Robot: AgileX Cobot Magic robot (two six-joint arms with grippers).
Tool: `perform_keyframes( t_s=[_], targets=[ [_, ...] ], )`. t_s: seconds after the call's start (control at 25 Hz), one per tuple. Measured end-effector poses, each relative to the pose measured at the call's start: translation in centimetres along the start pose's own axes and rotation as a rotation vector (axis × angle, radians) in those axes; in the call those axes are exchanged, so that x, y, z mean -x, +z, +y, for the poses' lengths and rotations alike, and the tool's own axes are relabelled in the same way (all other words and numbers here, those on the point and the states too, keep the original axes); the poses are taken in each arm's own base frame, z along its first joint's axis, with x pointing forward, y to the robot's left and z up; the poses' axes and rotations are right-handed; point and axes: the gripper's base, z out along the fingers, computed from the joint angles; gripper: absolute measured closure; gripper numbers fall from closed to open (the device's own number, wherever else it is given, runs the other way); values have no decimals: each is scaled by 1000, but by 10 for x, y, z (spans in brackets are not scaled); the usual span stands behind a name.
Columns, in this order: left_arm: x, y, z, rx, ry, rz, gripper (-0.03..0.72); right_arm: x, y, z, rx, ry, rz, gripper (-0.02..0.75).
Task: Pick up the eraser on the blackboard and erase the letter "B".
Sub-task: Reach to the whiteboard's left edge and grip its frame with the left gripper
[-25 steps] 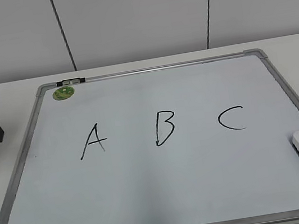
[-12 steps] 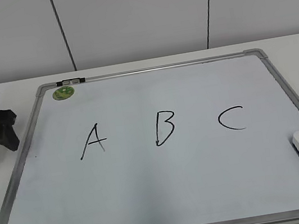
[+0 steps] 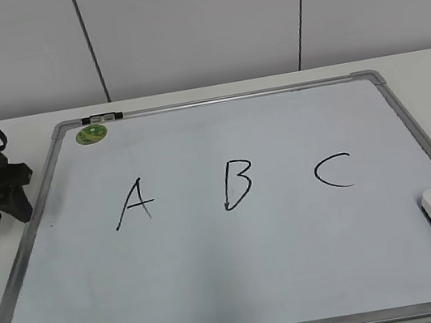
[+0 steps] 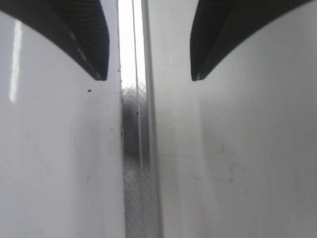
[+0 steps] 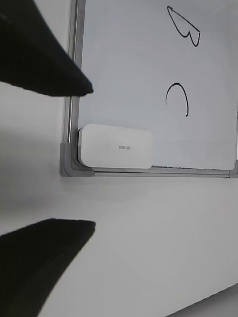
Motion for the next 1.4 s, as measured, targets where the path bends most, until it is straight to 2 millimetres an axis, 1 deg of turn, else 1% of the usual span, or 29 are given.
perform_keyframes(
  t_s=[0.24, 0.56, 0.76, 1.0, 1.24, 1.28, 1.4],
  targets=[
    [1, 0, 0, 0, 3, -13, 344, 0, 0, 0, 0, 0, 0, 147],
    [0, 21, 3, 0, 6, 31, 358, 0, 0, 0, 0, 0, 0, 147],
    [0, 26, 3, -1, 4, 42, 372, 0, 0, 0, 0, 0, 0, 147],
    [0, 29, 3, -14, -9, 47, 468, 0, 0, 0, 0, 0, 0, 147],
    [0, 29, 2, -24, -19, 50, 659, 0, 0, 0, 0, 0, 0, 147],
    [0, 29, 1, -28, -23, 50, 671, 0, 0, 0, 0, 0, 0, 147],
    [0, 29, 1, -29, -28, 52, 677, 0, 0, 0, 0, 0, 0, 147]
  ],
)
